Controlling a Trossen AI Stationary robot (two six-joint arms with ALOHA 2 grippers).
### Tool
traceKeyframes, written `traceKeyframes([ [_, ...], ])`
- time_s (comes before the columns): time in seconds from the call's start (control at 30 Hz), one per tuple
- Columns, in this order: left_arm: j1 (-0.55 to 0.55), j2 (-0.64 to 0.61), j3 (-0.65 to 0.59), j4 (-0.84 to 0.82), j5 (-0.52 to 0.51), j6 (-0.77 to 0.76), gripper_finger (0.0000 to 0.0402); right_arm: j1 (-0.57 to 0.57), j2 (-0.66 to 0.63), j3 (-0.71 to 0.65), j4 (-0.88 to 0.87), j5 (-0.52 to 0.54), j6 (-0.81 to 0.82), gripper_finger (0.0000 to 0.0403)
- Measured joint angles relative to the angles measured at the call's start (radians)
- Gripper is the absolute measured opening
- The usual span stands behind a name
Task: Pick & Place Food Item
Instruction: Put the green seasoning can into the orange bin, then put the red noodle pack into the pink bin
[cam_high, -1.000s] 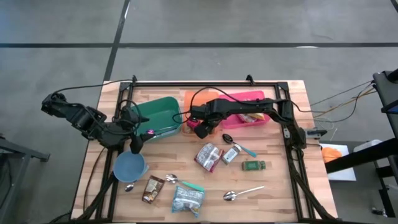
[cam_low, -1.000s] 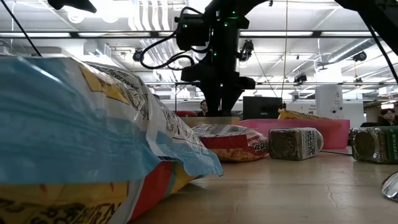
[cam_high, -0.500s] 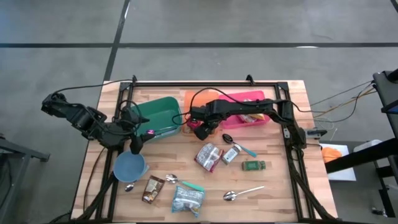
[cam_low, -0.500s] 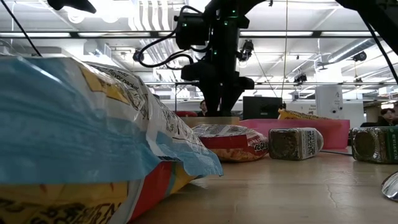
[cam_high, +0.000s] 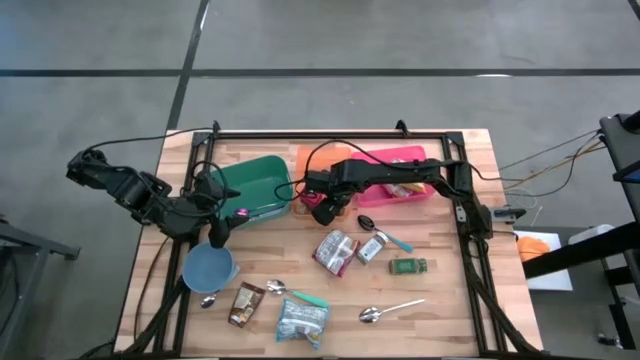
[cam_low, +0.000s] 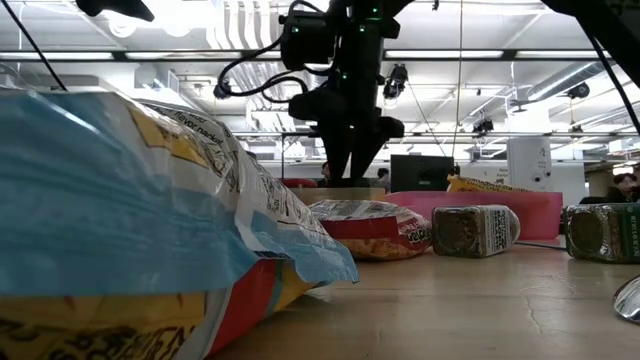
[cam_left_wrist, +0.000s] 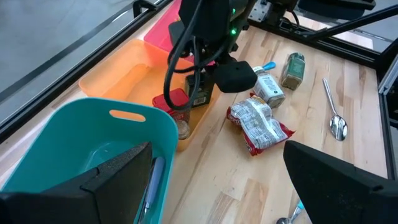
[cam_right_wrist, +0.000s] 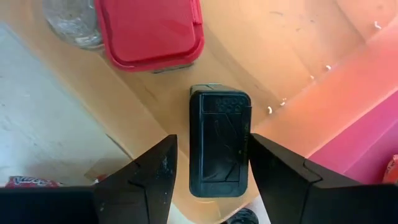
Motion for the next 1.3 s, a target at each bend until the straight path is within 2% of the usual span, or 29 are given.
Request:
traceKeyframes([
  [0.17, 0.000, 0.000, 0.000, 0.000, 0.006, 0.000, 0.0363, 0.003, 0.000, 0.050, -0.053, 0.012, -0.004, 0.0194],
  [0.33, 0.000, 0.000, 0.000, 0.000, 0.014, 0.000, 0.0363, 0.027, -0.001, 0.132, -0.188, 0.115, -0.018, 0.0194],
  [0.43, 0.000, 0.000, 0.000, -0.001, 0.029, 0.000, 0.0363, 0.079, -0.002, 0.158, -0.255, 0.160, -0.075, 0.0194],
  [0.6, 0.000, 0.000, 0.000, -0.011, 0.050, 0.000, 0.0363, 0.215, -0.002, 0.148, -0.253, 0.162, -0.175, 0.0194],
  [0.7, 0.000, 0.000, 0.000, -0.011, 0.050, 0.000, 0.0363, 0.304, -0.002, 0.129, -0.235, 0.178, -0.212, 0.0194],
  [0.83, 0.000, 0.000, -0.002, -0.010, 0.050, -0.002, 0.0363, 0.430, -0.002, 0.097, -0.175, 0.267, -0.240, 0.0194],
  [0.93, 0.000, 0.000, -0.002, -0.009, 0.050, -0.013, 0.0363, 0.504, 0.004, 0.074, -0.108, 0.289, -0.250, 0.0194],
  [1.07, 0.000, 0.001, -0.002, 0.007, 0.049, -0.022, 0.0363, 0.564, 0.006, 0.027, -0.004, 0.293, -0.242, 0.0194],
  [1.3, 0.001, 0.008, -0.029, 0.140, 0.044, 0.127, 0.0363, 0.616, 0.008, -0.079, 0.179, 0.302, -0.240, 0.0194],
])
